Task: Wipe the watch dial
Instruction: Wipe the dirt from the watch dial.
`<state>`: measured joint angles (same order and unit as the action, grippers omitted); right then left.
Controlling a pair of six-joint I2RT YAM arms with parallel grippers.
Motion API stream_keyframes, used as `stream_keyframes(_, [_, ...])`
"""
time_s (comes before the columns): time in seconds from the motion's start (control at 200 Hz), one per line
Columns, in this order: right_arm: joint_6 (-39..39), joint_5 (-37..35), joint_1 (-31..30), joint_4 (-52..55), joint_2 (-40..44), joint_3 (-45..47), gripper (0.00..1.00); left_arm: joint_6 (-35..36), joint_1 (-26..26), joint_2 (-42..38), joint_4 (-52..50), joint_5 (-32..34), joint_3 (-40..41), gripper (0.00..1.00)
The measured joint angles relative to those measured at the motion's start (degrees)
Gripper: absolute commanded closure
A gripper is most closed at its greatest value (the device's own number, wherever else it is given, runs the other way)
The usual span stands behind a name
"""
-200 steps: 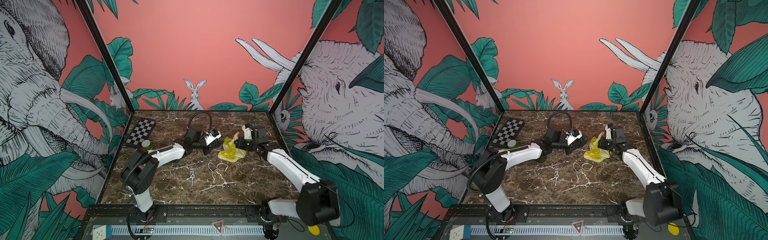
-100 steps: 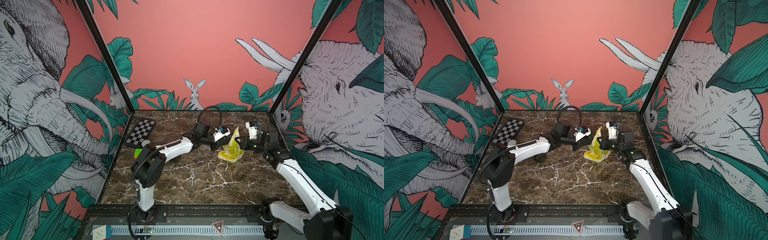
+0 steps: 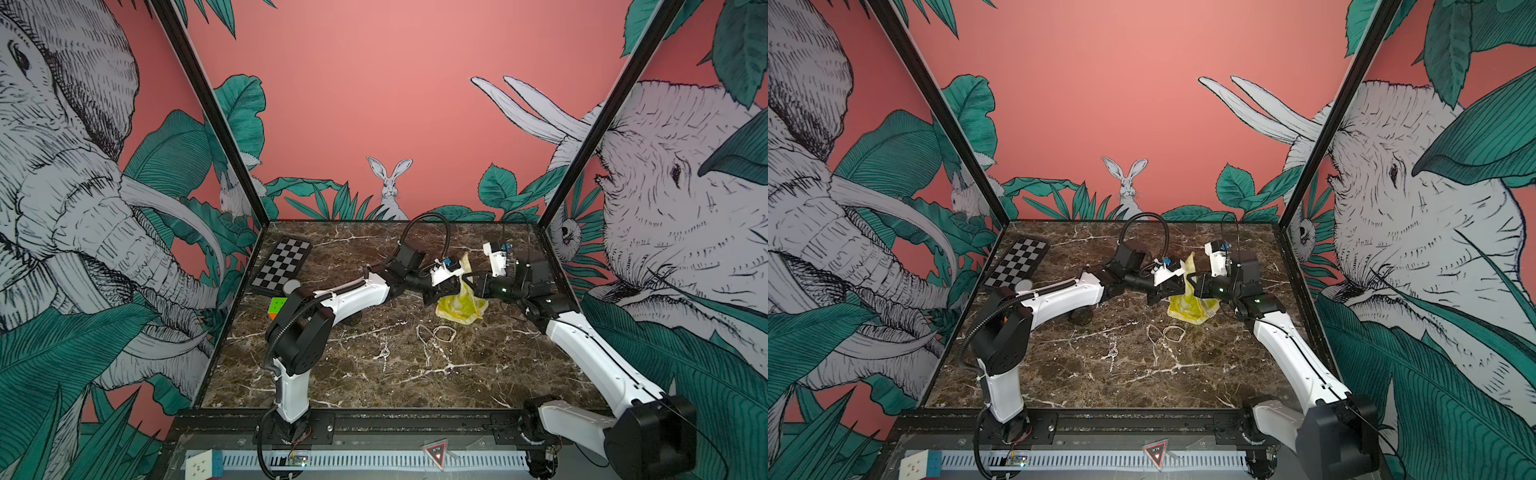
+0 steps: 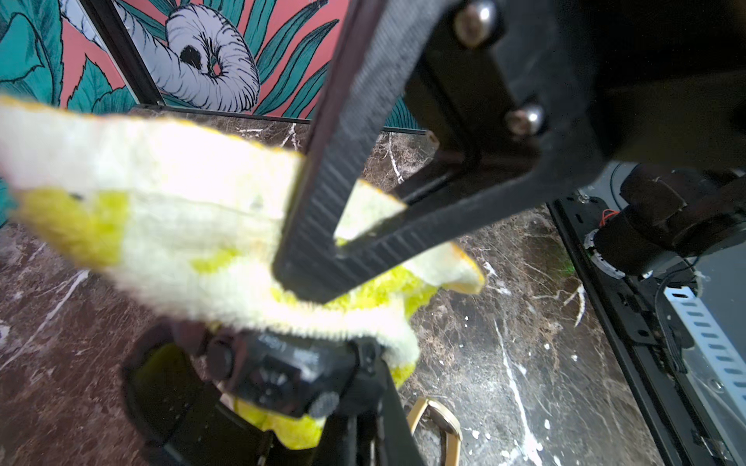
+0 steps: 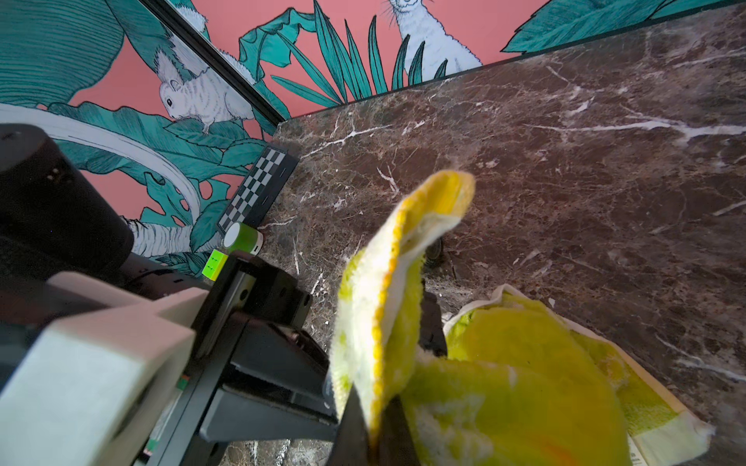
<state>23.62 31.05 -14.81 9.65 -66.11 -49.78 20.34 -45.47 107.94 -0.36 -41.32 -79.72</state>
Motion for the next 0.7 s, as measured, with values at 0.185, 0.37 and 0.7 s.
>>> stream_keyframes(0.185, [-2.5,-6.0,-3.0,2.1,-1.1,-1.6,1.0,0.2,0.2,0.1,-0.7,0.3,0.0,1.0])
stream_keyframes(0.37, [-4.5,-12.5,-4.6,4.9,-1.4,-3.1,1.0,0.2,0.2,0.1,-0.6,0.4,-0.1,1.0])
stream_keyframes(0.7, [-4.8,-18.1,-4.6,7.5,-2.3,-3.8,1.0,-0.2,0.2,0.0,0.0,0.5,-0.1,1.0])
